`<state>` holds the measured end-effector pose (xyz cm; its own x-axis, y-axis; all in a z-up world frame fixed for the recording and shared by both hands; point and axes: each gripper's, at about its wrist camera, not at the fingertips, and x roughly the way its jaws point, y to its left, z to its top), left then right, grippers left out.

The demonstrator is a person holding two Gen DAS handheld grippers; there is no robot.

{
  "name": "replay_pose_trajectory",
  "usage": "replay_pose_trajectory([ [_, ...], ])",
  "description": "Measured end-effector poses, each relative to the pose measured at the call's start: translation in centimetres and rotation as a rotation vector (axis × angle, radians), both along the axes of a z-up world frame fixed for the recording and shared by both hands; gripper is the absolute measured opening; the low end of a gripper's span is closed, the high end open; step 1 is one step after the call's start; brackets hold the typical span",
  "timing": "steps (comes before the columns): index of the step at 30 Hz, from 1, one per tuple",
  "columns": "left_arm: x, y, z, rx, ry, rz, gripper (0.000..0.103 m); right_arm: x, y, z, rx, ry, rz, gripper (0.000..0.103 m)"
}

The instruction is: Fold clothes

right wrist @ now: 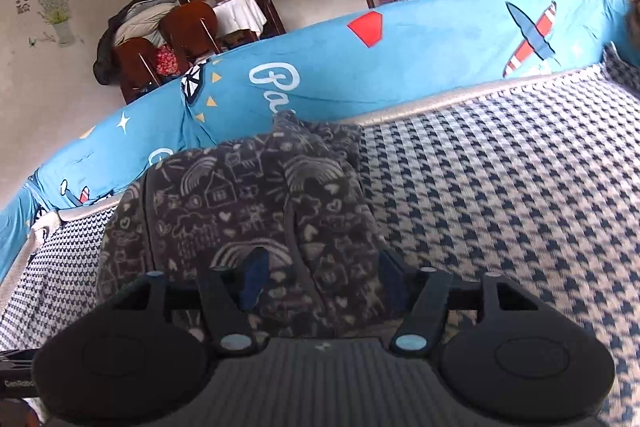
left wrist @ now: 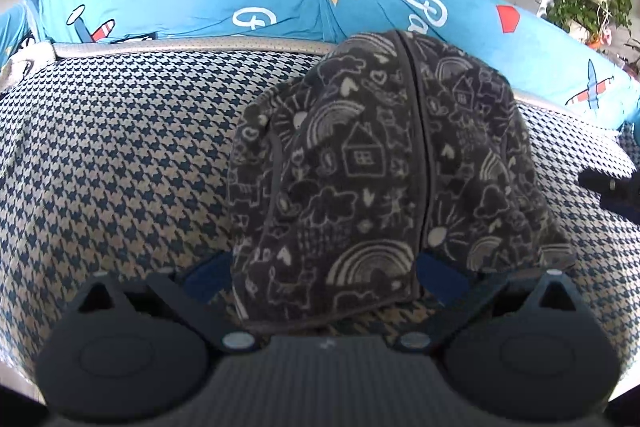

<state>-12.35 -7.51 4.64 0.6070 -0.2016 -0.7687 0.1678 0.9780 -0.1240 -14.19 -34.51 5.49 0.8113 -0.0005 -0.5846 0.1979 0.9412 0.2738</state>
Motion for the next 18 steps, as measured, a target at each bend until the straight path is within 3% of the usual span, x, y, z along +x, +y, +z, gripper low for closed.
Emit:
replay_pose_trajectory([
  [9,3.9,-1.0,-0.2,0.003,0.013,-0.030,0.103,5.5,-0.3,-1.3,-0.006,0.028,0.057,0.077],
  [18,6.9,-2.0,-0.6,-0.009,0.020,-0.067,0.103,9.8,-1.2,-2.4,-0.020,-0.026,0.067,0.089],
])
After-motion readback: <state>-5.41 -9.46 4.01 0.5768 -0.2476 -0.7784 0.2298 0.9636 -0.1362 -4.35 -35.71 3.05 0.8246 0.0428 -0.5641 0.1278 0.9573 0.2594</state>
